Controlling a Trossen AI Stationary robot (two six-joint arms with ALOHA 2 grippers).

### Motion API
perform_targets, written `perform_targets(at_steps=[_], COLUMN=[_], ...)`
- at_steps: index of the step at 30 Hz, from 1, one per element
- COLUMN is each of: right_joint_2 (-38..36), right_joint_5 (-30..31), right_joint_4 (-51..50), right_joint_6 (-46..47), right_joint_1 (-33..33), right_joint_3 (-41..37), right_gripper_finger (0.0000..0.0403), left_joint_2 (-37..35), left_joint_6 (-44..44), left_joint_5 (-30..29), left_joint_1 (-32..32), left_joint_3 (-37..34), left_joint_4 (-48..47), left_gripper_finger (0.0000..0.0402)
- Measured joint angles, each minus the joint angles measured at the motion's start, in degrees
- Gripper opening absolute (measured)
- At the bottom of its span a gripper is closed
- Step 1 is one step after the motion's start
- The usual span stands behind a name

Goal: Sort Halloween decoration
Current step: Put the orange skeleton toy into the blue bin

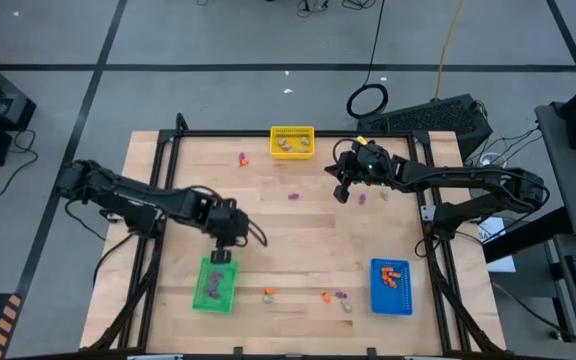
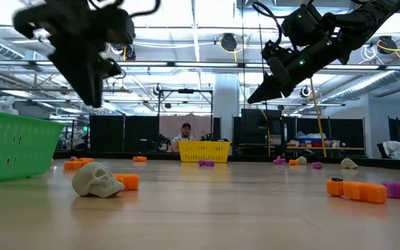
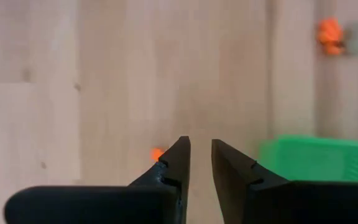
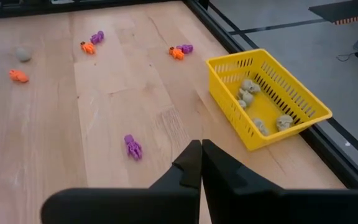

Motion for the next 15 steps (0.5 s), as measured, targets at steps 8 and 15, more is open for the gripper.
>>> perform_targets(at_steps=[8,15], right_joint_2=[0.02,0.02], right_joint_5=[-0.20,-0.23], right_joint_4=[-2.06,-4.02], right_joint_6=[-0.96,-1.68], right_joint_1=[0.33,2.66], right_joint_3=[0.00,0.00], right_gripper_finger=[0.0000,0.0000], left_joint_2=[0.00,0.00], left_joint_6=[3.09,5.95], left_joint_5=[0.60,4.33], left_joint_1=[7.87,11.28], left_joint_3=[-7.71,-17.11], left_joint_4=[20.15,42.15], left_gripper_finger=[0.0023,0.0002])
